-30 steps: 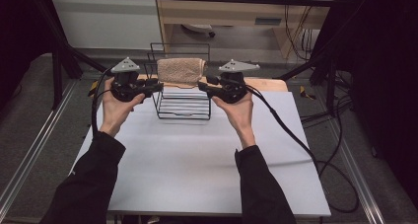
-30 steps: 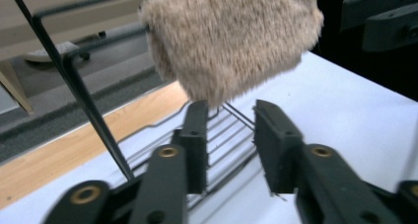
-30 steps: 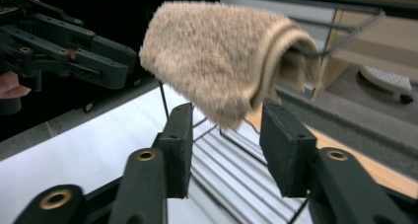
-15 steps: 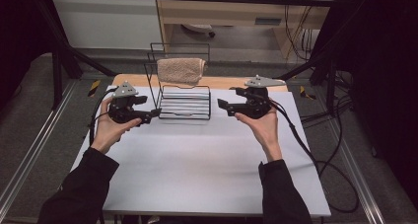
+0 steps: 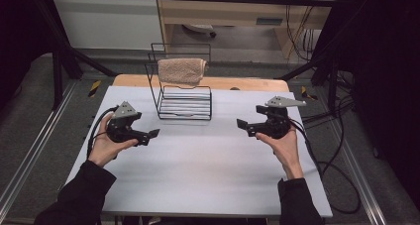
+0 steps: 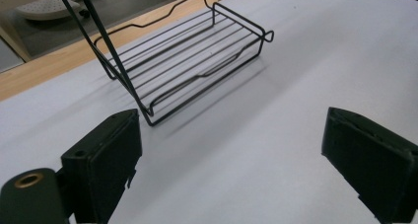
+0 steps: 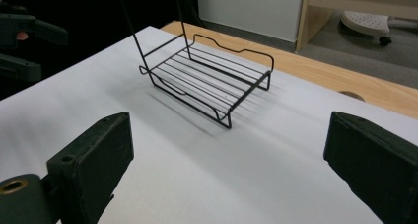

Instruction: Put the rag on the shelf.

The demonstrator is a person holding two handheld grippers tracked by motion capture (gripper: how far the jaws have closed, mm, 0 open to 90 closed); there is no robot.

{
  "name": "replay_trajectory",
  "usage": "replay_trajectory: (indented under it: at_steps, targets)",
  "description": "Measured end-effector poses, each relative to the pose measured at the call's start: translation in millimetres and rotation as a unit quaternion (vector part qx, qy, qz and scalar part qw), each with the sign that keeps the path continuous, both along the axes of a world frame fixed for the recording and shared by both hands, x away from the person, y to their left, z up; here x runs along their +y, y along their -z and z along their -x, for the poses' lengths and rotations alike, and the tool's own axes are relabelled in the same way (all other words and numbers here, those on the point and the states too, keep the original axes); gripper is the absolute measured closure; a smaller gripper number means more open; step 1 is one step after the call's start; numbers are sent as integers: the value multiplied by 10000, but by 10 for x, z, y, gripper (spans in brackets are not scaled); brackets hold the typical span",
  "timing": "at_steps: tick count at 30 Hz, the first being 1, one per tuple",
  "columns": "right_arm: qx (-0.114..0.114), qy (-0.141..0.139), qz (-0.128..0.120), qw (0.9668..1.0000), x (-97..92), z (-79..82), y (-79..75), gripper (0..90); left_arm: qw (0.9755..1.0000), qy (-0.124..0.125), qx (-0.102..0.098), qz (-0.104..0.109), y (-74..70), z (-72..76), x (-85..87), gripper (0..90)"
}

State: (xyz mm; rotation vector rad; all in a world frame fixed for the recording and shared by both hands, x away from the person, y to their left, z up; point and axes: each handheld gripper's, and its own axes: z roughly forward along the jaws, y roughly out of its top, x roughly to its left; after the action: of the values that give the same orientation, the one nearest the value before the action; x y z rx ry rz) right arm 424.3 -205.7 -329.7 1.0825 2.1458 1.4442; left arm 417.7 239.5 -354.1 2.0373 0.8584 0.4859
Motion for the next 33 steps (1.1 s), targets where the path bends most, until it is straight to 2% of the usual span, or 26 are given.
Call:
replay_trajectory:
  at_steps: [9, 20, 25, 30, 33]
  targets:
    - [187, 115, 36, 9998, -191, 155, 317, 27, 9999, -12, 114, 59, 274, 126, 85, 77]
    - [452, 108, 108, 9989, -368, 348, 721, 6, 9996, -73, 239, 107, 593, 256, 203, 77]
    - [584, 84, 54, 9982, -460, 441, 859, 6, 9995, -93, 276, 115, 687, 314, 270, 74]
    - [704, 40, 139, 9974, -561, 517, 982, 6, 9995, -83, 258, 171, 728, 378, 332, 74]
    - [752, 56, 155, 9970, -622, 554, 1042, 6, 9995, -70, 262, 134, 760, 415, 374, 74]
